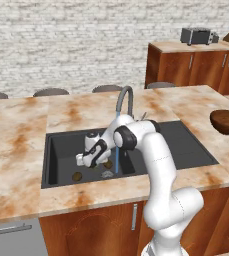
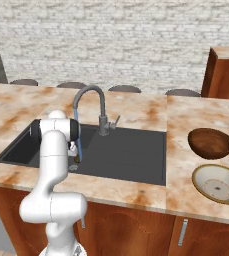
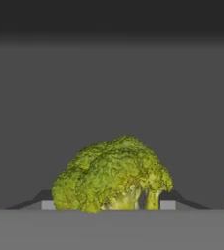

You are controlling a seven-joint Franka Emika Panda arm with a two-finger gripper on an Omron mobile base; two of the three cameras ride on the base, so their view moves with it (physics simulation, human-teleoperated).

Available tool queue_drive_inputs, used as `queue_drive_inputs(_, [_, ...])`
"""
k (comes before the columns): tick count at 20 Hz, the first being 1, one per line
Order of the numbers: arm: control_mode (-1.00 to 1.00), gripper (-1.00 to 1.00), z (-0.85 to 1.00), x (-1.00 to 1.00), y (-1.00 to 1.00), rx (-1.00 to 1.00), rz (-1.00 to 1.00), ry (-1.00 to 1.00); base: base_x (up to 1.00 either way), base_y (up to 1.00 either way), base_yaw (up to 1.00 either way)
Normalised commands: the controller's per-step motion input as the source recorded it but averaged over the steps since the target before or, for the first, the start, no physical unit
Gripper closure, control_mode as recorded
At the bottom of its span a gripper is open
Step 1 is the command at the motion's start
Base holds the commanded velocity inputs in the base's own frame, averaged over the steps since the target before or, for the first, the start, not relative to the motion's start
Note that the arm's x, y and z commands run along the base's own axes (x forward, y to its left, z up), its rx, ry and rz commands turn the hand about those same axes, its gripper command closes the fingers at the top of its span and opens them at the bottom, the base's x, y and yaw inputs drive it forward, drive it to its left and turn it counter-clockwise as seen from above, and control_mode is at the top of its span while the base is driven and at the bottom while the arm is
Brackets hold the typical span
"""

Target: Pick the kiwis from the sink and place them in one bowl. Place the broccoli in the other bowl. Then turn off the sink faucet.

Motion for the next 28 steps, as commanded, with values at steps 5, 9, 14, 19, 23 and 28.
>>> queue_drive_inputs(5, [-1.0, 1.0, -0.04, 0.0, 0.0, 0.0, 0.0, 0.01, 0.0, 0.0, 0.0])
queue_drive_inputs(9, [-1.0, 1.0, 0.03, 0.0, 0.0, 0.0, 0.0, 0.0, 0.0, 0.0, 0.0])
queue_drive_inputs(14, [-1.0, 1.0, 0.23, 0.0, 0.0, 0.0, 0.0, 0.0, 0.0, 0.0, 0.0])
queue_drive_inputs(19, [-1.0, 1.0, 0.37, -0.01, 0.0, 0.0, 0.0, -0.03, 0.0, 0.0, 0.0])
queue_drive_inputs(23, [-1.0, 1.0, 0.26, -0.17, 0.06, 0.0, 0.0, -0.15, 0.0, 0.0, 0.0])
queue_drive_inputs(28, [-1.0, 1.0, 0.03, -0.15, 0.1, 0.0, 0.0, -0.16, 0.0, 0.0, 0.0])
